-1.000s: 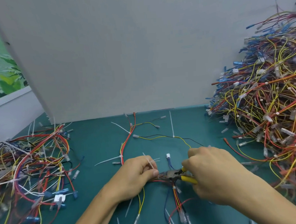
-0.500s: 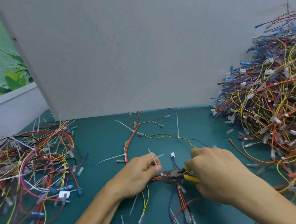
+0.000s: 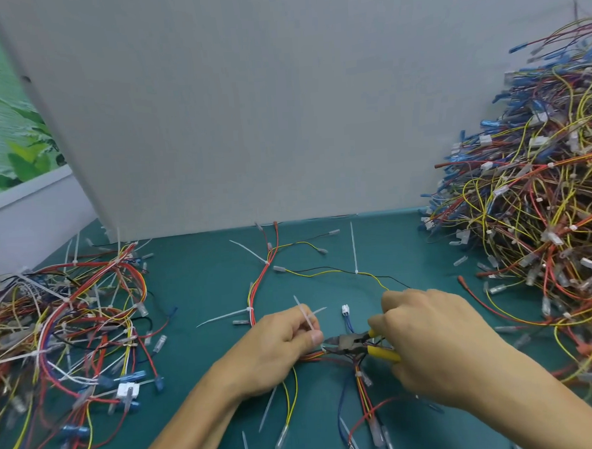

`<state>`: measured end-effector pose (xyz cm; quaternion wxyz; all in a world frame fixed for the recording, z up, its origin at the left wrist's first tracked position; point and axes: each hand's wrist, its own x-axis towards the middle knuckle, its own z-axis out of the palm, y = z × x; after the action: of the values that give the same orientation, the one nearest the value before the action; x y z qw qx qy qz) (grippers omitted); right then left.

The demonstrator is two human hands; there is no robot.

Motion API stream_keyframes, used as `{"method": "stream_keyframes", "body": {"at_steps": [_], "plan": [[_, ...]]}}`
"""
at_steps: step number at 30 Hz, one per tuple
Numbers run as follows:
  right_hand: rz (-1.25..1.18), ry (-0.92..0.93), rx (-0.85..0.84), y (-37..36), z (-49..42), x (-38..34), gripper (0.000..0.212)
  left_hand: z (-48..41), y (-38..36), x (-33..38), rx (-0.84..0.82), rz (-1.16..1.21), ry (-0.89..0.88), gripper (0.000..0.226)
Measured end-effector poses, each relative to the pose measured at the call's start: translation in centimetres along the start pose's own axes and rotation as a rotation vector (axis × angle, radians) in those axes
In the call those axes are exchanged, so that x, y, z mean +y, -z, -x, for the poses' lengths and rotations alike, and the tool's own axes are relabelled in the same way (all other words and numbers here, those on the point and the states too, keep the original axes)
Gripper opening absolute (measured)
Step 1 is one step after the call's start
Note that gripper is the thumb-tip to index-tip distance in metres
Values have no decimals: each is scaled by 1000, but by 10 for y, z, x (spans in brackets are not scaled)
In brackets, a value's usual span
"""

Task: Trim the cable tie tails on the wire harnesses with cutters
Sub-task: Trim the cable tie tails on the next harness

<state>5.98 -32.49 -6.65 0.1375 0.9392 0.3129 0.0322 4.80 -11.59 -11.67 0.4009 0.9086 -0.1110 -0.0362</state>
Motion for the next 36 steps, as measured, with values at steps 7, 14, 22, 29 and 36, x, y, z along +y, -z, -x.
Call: {"method": "stream_keyframes", "body": {"at_steps": [7,14,22,29,36], "plan": [[-9,34,15,-7,-3,-2,5,1,0,2,2,-2,9,20],[-24,83,44,-12,-3,-2,14,1,0,2,8,-10,10,19],[15,75,-4,-13,-5,-3,14,0,-1,0,16,-36,0,19],[-16,73,-37,-9,-3,-5,9,1,-2,-5,29,126,5,16],[-248,26,153,-9,-1,-11,10,-3,-3,-6,338,706,122,24]]}}
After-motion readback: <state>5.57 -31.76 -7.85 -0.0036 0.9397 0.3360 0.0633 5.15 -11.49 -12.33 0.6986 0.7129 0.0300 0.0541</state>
